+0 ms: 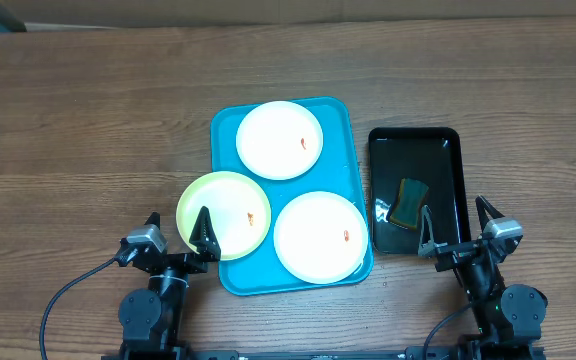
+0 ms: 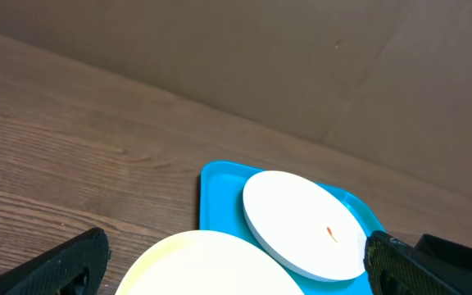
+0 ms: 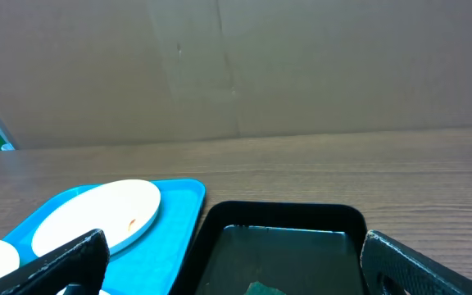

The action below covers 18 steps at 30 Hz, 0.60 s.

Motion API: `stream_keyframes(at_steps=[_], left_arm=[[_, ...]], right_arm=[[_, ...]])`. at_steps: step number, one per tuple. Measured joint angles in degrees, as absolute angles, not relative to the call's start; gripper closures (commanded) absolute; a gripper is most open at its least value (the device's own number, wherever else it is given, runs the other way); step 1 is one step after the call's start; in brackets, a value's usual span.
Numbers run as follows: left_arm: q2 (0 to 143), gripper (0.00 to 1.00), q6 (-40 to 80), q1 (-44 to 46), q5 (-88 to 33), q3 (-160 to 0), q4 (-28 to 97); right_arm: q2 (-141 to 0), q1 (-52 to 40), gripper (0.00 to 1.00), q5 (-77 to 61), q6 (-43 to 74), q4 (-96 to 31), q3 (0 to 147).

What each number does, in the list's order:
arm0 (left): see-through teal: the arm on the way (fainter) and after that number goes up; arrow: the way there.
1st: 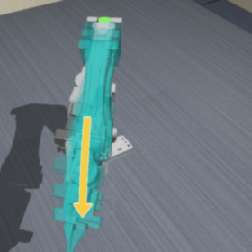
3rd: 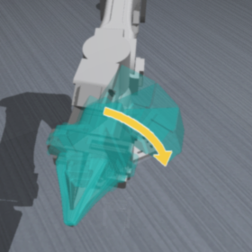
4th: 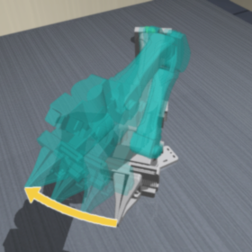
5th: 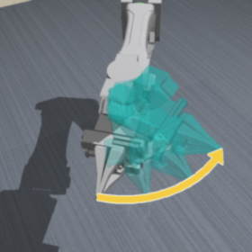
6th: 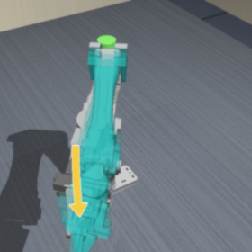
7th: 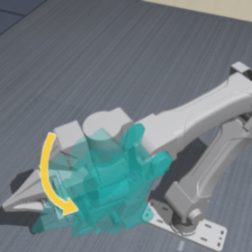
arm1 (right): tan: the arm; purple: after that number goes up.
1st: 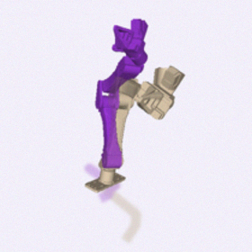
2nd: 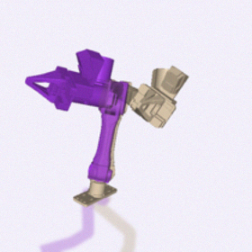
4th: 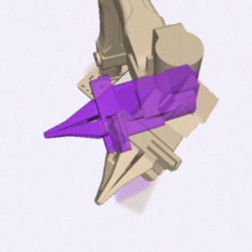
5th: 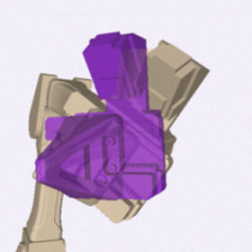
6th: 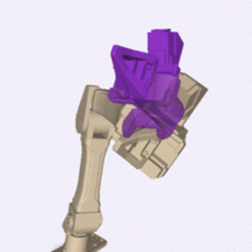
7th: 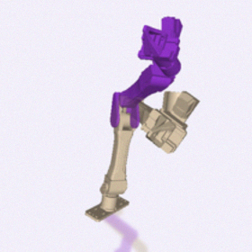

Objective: Clean dirty plates on tray and stack at the side

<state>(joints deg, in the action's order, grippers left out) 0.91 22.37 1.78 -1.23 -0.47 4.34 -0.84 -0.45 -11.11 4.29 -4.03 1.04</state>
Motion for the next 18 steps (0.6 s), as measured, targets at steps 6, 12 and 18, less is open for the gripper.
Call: stream_keyframes(at_steps=[6,12,18], left_arm=[[0.9,0.0,22.4,1.8,-1.2,-0.5,4.3],[0.9,0.0,22.4,1.8,-1.2,-0.5,4.4],[0.9,0.0,22.3,1.8,0.8,-0.5,3.5]], right_arm=[[-0.8,-0.4,0.0,-11.1,4.3,-4.0,1.0],[-0.8,-0.5,0.0,-11.1,4.3,-4.1,1.0],[-0.8,-0.5,0.0,-11.8,4.4,-4.0,1.0]])
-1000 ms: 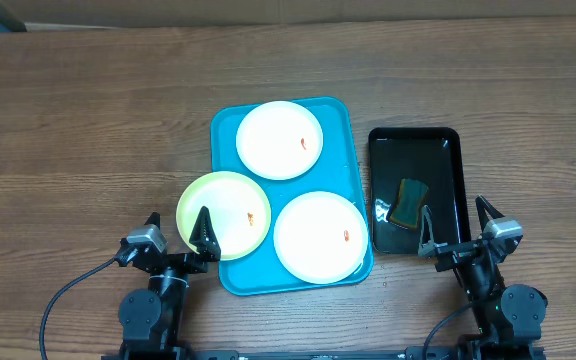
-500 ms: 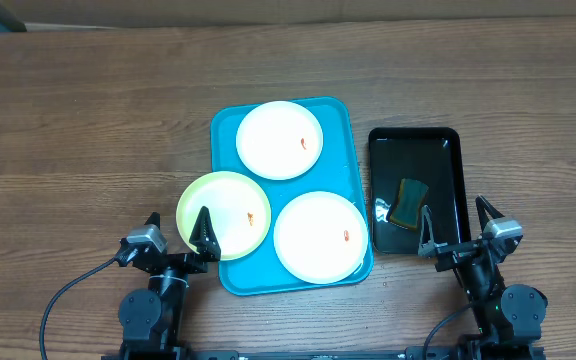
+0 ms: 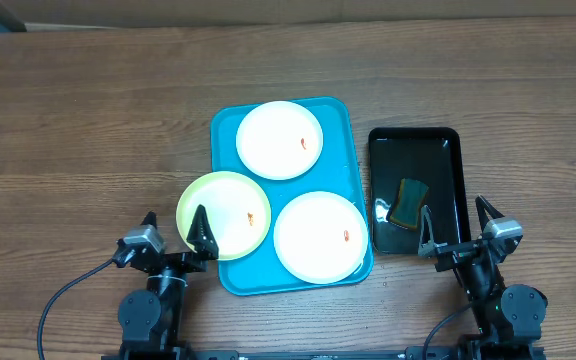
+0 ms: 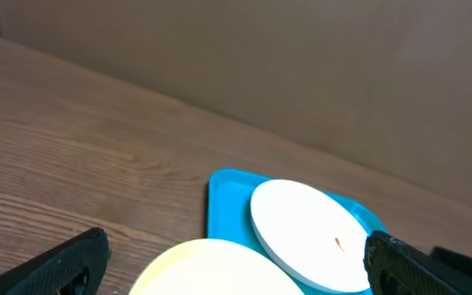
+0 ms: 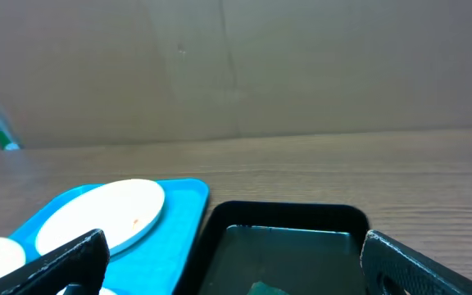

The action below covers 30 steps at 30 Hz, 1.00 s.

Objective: Clean dirty plates on tray and stack at the side

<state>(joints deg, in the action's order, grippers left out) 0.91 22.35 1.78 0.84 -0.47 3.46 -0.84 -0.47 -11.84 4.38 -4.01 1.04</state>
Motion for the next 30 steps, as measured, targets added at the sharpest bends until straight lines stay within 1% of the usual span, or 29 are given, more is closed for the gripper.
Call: stream_keyframes(at_steps=[6,11,14,15,18,22,25,27,28,30], left_arm=[[0.9,0.0,22.8,1.8,0.4,-0.5,3.1],[0.9,0.0,23.7,1.8,-3.5,-0.5,-4.1],[1.0,0.0,23.6,1.8,-4.5,-2.2,-3.4],[1.2,0.0,23.6,1.8,-4.6,-3.4,-2.3],[4.1,0.0,22.9,1.8,-5.2,-10.0,3.4],[15.2,0.0,19.7,1.8,-7.6,-27.7,15.6],[25.8,0.0,18.7,1.8,-8.7,-42.6,28.2],[31.4,0.0,18.3,1.8,-9.0,-49.3,33.3],[34.9,0.0,18.1,1.8,-9.4,-53.5,38.0],[41.0,0.0,17.8,1.8,-10.0,-59.8,44.4]], right_arm=[[-0.8,-0.5,0.0,-21.1,4.5,-3.4,1.0],[-0.9,-0.5,0.0,-24.2,8.1,-2.2,1.5],[-1.7,-0.5,0.0,-24.9,11.3,-4.5,5.3],[-3.1,-0.4,0.0,-25.1,12.3,-7.0,9.4],[-7.2,-0.4,0.0,-26.0,13.5,-12.3,18.6],[-19.1,-0.5,0.0,-27.7,14.2,-25.5,36.2],[-32.0,-0.5,0.0,-28.3,14.7,-36.2,49.8],[-38.8,-0.4,0.0,-28.3,14.4,-40.8,55.8],[-42.7,-0.5,0.0,-28.4,14.0,-45.7,59.5],[-49.7,-0.5,0.0,-28.3,12.8,-51.3,65.5]])
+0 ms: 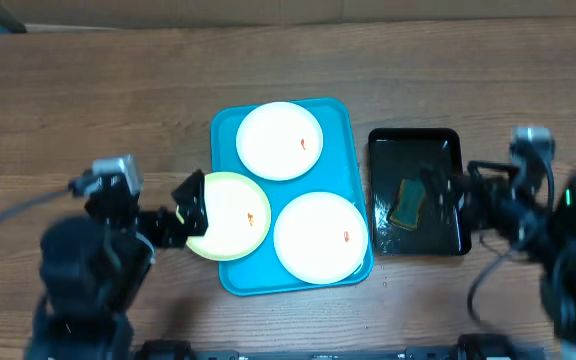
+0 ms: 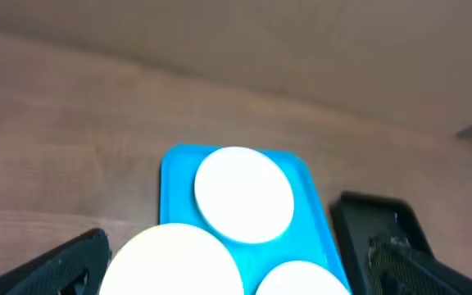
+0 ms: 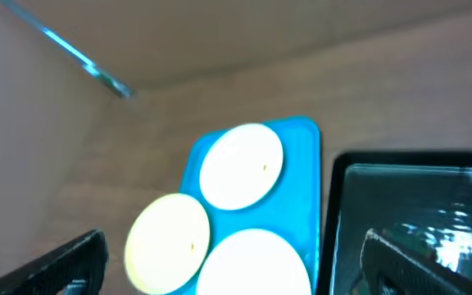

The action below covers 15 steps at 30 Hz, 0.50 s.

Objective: Clean dirty plates on tray and stack at the side

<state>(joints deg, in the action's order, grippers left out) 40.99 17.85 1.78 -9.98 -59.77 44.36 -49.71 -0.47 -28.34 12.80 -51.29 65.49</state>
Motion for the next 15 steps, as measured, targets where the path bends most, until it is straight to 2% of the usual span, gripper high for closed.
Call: stream_keyframes(at_steps=[3,7,10,14,15], left_arm=[[48.5,0.0,17.5,1.8,-10.5,-66.2,51.6],[55.6,0.0,16.5,1.8,-11.3,-69.9,57.4],[58.4,0.0,16.3,1.8,-13.8,-70.0,59.0],[61.3,0.01,16.3,2.2,-17.2,-70.1,59.8],[62.3,0.07,16.3,2.7,-17.7,-70.2,60.1]], right_arm=[[-59.1,-0.5,0.0,-28.9,12.2,-56.3,72.4],[-66.1,-0.5,0.0,-31.7,13.1,-57.9,74.3],[-70.1,-0.6,0.15,-33.1,13.5,-58.1,74.3],[-75.7,-2.6,0.19,-32.2,13.8,-59.7,74.4],[-77.4,-3.7,0.2,-30.7,13.9,-60.7,74.4]])
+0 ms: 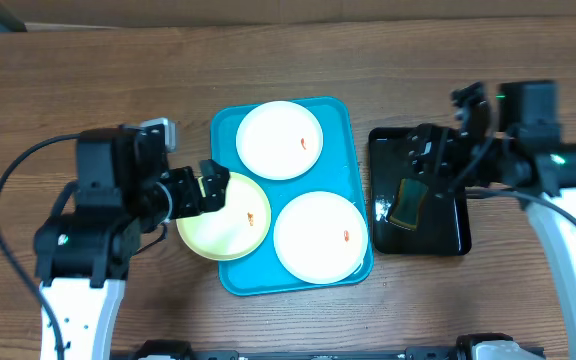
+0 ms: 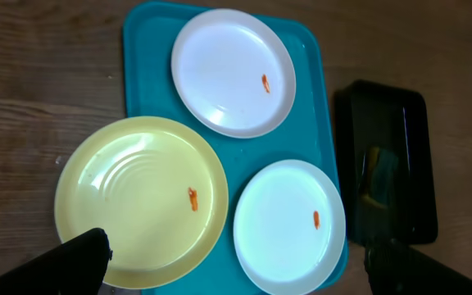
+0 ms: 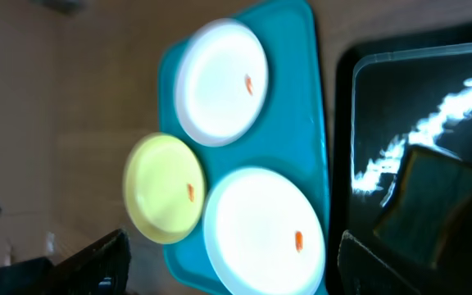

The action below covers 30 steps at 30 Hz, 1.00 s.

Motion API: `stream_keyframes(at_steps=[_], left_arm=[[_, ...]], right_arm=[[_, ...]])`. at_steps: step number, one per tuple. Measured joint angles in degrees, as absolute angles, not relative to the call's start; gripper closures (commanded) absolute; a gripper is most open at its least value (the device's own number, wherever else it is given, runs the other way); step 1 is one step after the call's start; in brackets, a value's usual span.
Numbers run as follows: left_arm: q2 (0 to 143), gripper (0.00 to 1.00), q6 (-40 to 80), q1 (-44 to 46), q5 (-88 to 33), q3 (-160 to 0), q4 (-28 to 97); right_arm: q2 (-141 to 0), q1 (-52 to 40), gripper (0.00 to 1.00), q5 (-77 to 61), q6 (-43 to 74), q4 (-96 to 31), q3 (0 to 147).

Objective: Clean dirty plates on tray and stack at the side

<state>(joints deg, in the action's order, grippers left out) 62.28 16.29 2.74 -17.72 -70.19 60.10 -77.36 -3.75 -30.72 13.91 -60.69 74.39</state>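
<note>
Three dirty plates lie on the blue tray (image 1: 346, 130), each with a small orange smear. One white plate (image 1: 279, 140) is at the back, another white plate (image 1: 320, 236) at the front right. The yellow plate (image 1: 230, 215) overhangs the tray's left edge. My left gripper (image 1: 208, 188) hovers open over the yellow plate's left rim, nothing in it. My right gripper (image 1: 430, 160) hangs open above the black tray (image 1: 438, 240), near the green-and-yellow sponge (image 1: 408, 202). Seen from the left wrist, the yellow plate (image 2: 138, 197) lies below, and the right wrist view shows the sponge (image 3: 428, 197).
The black tray stands right of the blue tray with a narrow strip of table between them. Bare wooden table (image 1: 88, 90) stretches left of the blue tray and along the back. A cardboard wall edges the far side.
Both arms have moved further over the table and tipped downward, so the wrist cameras now look down on the trays. My left gripper sits further over the yellow plate. Plates and sponge unmoved.
Both arms first rested low at the table's near edge, grippers open, and stayed there at the following moment. Then they were raised, left beside the yellow plate, right over the black tray. Now they hover there, looking down, still open.
</note>
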Motion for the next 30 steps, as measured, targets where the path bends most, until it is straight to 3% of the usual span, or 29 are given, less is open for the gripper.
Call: stream_keyframes(at_steps=[5,12,15,17,19,25,27,28,30], left_arm=[[67.5,0.19,16.1,11.6,-15.2,-70.7,63.0],[76.9,0.16,17.7,22.5,-6.7,-70.7,65.6],[79.9,0.34,18.9,22.9,-6.4,-70.7,65.4],[81.3,0.39,19.6,22.9,-6.9,-70.7,65.6],[81.7,0.36,19.6,22.9,-8.1,-70.7,65.6],[80.6,0.36,19.8,22.9,-10.1,-70.7,67.5],[79.8,0.38,19.8,22.9,-10.5,-70.7,68.8],[79.5,0.38,19.8,22.9,-10.5,-70.7,69.5],[79.1,0.38,19.8,22.9,-10.7,-70.7,70.0]], right_arm=[[-83.9,-8.4,0.24,-19.5,19.1,-64.1,74.5],[-89.3,-8.7,0.45,-9.0,26.0,-62.5,74.3],[-92.0,-8.7,0.48,-6.9,26.9,-59.0,71.7],[-94.4,-8.7,0.52,-6.1,27.2,-57.2,69.6],[-98.2,-8.7,0.65,-5.5,27.4,-55.8,67.9],[-105.6,-8.7,0.74,-2.1,28.3,-54.4,67.5],[-106.7,-8.7,0.83,-1.9,28.4,-53.1,67.4],[-107.0,-8.7,0.96,-1.9,28.5,-52.5,67.2],[-107.7,-8.7,0.96,-1.9,28.6,-50.6,66.4]])
